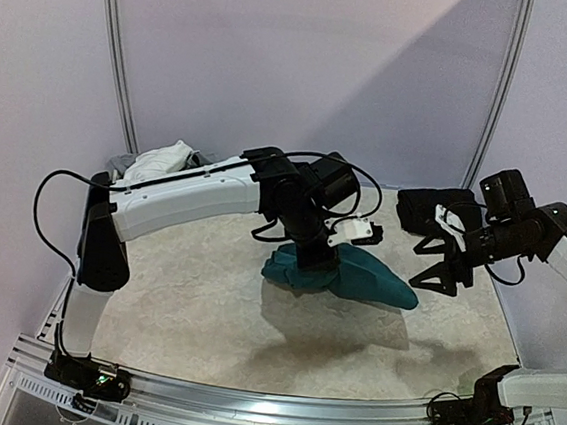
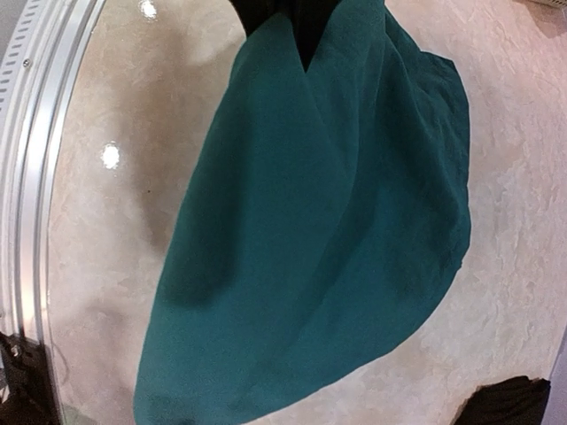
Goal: Fold and stack the mixed laundry pile
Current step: Pick up the square-folded shorts from the center of the board.
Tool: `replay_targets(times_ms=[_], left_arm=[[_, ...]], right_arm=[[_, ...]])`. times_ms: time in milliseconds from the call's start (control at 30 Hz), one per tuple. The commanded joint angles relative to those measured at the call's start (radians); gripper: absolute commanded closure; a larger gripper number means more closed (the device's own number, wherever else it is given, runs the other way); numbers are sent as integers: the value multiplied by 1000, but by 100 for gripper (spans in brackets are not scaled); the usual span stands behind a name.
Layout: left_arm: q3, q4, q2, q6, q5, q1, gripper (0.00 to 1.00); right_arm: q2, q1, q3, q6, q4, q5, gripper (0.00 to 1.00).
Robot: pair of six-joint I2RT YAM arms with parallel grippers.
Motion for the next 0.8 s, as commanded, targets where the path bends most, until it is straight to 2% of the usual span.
replay_targets(times_ms=[0,167,367,533,633,767], left_arm=[[-19,-9,-42,-33,28,-9,100],[-30,3,-58,-39,32,-11,100],[-33,12,-70,-52,52,-10,100],[-32,9,-75,-49,58,-10,100],[-31,0,-80,-46,62,-11,100],[-42,-11,-94,-44,86,-10,100]], right_arm=[[47,66,-44,-26,-53,-29,18],[78,127,-112,67,61,88,21],[105,136,-168,65,118,108,24],[146,140,-214,45,170,117,30],[158,143,-201,58,198,156,39],[163,143,-168,51,197,160,66]])
